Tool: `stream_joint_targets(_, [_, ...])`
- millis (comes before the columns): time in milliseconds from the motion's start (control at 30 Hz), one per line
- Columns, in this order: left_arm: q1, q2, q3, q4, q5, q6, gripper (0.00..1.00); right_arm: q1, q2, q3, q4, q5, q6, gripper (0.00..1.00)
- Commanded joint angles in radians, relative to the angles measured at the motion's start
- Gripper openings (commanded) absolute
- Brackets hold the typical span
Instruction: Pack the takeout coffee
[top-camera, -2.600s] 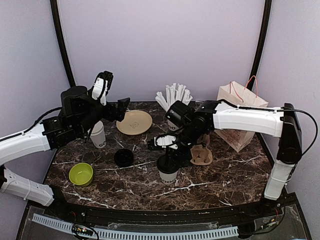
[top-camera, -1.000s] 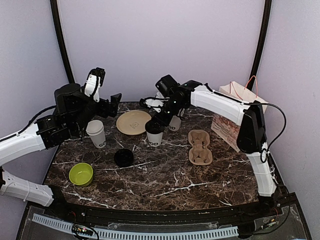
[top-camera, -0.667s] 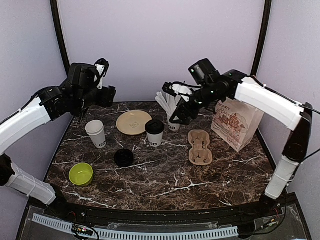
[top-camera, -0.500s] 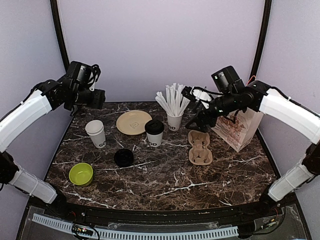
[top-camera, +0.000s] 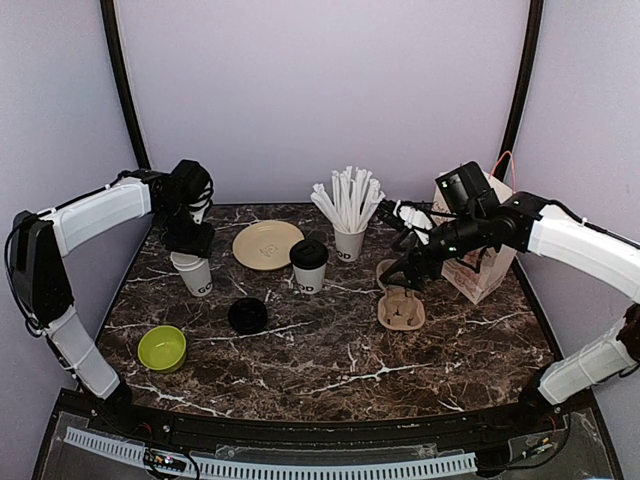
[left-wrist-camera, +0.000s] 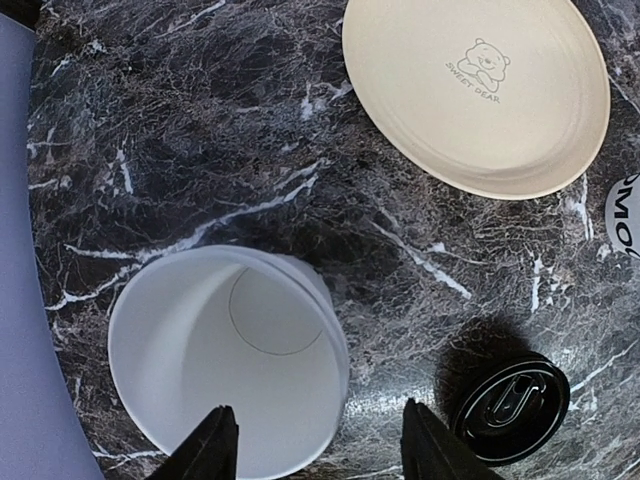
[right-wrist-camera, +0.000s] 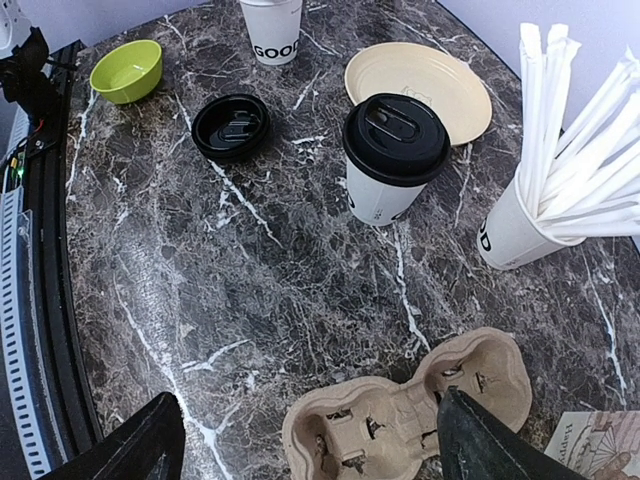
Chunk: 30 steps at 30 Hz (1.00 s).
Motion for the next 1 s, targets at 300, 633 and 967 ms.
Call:
stream_joint_targets(300, [0.007,0.046,0.027,-0.046,-0.020,0.036,0.31,-0.012,-0.010,-0.011,0.057,-0.040,0.011,0.88])
stream_joint_targets(633, [0.007,0.031,0.018,-0.048,-0.016,0.046,0.16,-0.012,0.023,0.000,0.053,-0.053,0.013,0.88])
stream_joint_targets(967, [-0.040,-0.054,0.059,-0.099,-0.232,0.045,0.00,-0.012,0.043,0.015,0.039,-0.072,0.014,0.87])
